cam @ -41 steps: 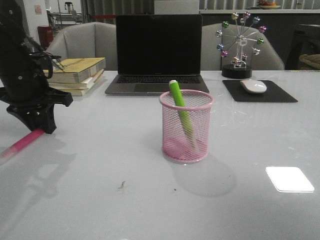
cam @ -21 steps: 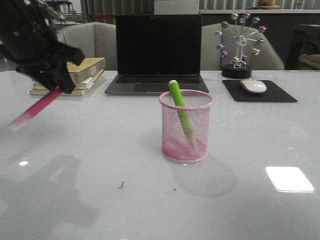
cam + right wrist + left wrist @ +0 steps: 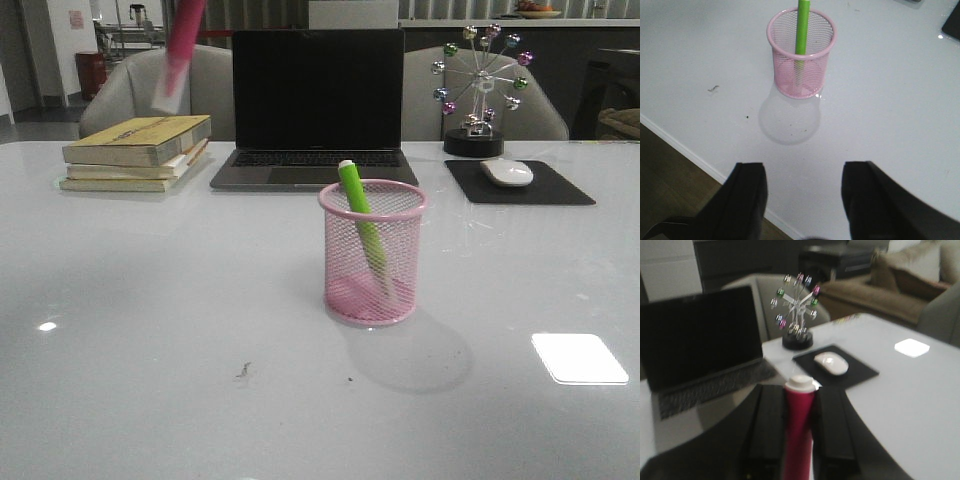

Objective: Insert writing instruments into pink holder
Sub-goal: 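Lift the pink highlighter upright with the left gripper, then lower the pink highlighter into the pink holder and open the left gripper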

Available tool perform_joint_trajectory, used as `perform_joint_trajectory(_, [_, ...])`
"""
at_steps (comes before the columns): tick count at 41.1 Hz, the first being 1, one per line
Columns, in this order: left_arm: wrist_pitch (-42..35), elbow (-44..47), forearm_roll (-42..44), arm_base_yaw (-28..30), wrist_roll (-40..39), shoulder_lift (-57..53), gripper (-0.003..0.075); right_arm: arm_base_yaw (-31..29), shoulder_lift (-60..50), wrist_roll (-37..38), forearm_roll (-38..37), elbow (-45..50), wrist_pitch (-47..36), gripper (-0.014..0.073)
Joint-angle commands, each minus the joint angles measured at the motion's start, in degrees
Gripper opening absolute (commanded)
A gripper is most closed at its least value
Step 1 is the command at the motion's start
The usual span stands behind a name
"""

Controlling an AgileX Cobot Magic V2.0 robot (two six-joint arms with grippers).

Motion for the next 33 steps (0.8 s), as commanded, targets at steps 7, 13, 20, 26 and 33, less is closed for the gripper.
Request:
perform_joint_trajectory(7, [-29.93,-0.61,-0.51,-8.68,0.19,6.07,0.0091,-0.42,-0.33,0.00,0.00,-1.72,-3.81,0.0454])
perform_joint_trajectory(13, [-44.30,-0.88,-0.51,-10.64,0.19,13.99,0.0091,-0.42,-0.33,0.00,0.00,-1.72,-3.81,0.0454])
perform_joint_trajectory(20, [-52.27,-3.34,-0.51,-10.76,0.19,22.66,0.0091,-0.42,-0.33,0.00,0.00,-1.72,-3.81,0.0454])
perform_joint_trajectory(26, [-50.49,-5.63,-0.51,-10.76,0.19,27.88,0.0091,-0.42,-0.33,0.00,0.00,-1.72,-3.81,0.0454])
perform_joint_trajectory(33, [-49.14,-6.85,-0.51,-10.76,0.19,31.46,0.0091,-0.42,-0.33,0.00,0.00,-1.72,-3.81,0.0454])
